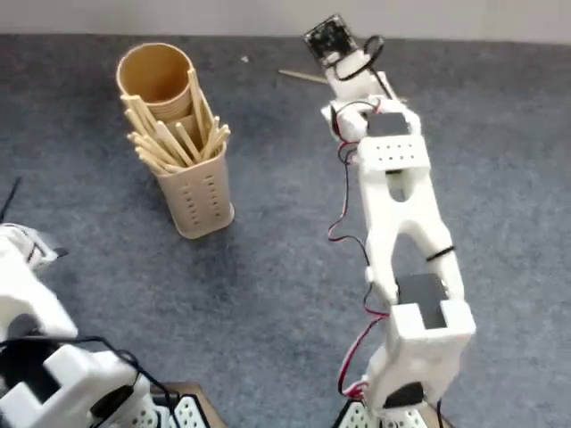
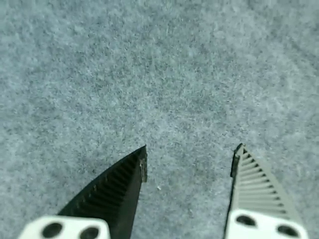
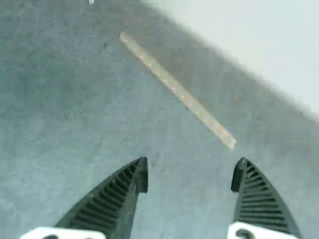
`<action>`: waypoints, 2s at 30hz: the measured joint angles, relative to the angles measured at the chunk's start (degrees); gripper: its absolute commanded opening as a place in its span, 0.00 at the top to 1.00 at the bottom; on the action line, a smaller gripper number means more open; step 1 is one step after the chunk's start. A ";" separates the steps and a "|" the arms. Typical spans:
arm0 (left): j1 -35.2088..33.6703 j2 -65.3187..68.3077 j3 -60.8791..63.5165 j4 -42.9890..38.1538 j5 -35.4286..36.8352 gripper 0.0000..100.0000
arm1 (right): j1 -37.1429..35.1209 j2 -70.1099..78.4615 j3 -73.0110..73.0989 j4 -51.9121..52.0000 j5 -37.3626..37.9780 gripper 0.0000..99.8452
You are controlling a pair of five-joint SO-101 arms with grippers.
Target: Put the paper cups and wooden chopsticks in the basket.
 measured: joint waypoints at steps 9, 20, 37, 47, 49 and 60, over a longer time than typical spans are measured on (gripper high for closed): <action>2.37 0.00 1.41 -0.09 0.00 0.72 | 9.85 -13.80 -0.18 4.31 -7.65 0.73; 5.01 0.00 3.96 -0.09 0.00 0.72 | 9.58 23.12 -17.67 -19.96 -8.44 0.73; 0.62 0.00 7.47 -0.09 -7.82 0.73 | 8.18 85.10 -82.20 -18.29 -4.57 0.83; 0.70 0.00 7.47 -0.09 -7.82 0.73 | 7.91 74.20 -86.77 33.49 -4.13 0.83; 0.70 0.00 7.47 -0.09 -7.82 0.73 | 7.91 72.53 -86.42 36.92 -4.13 0.83; 0.53 0.00 7.82 -0.09 -7.82 0.73 | 10.46 71.47 -82.81 -2.29 -3.96 0.83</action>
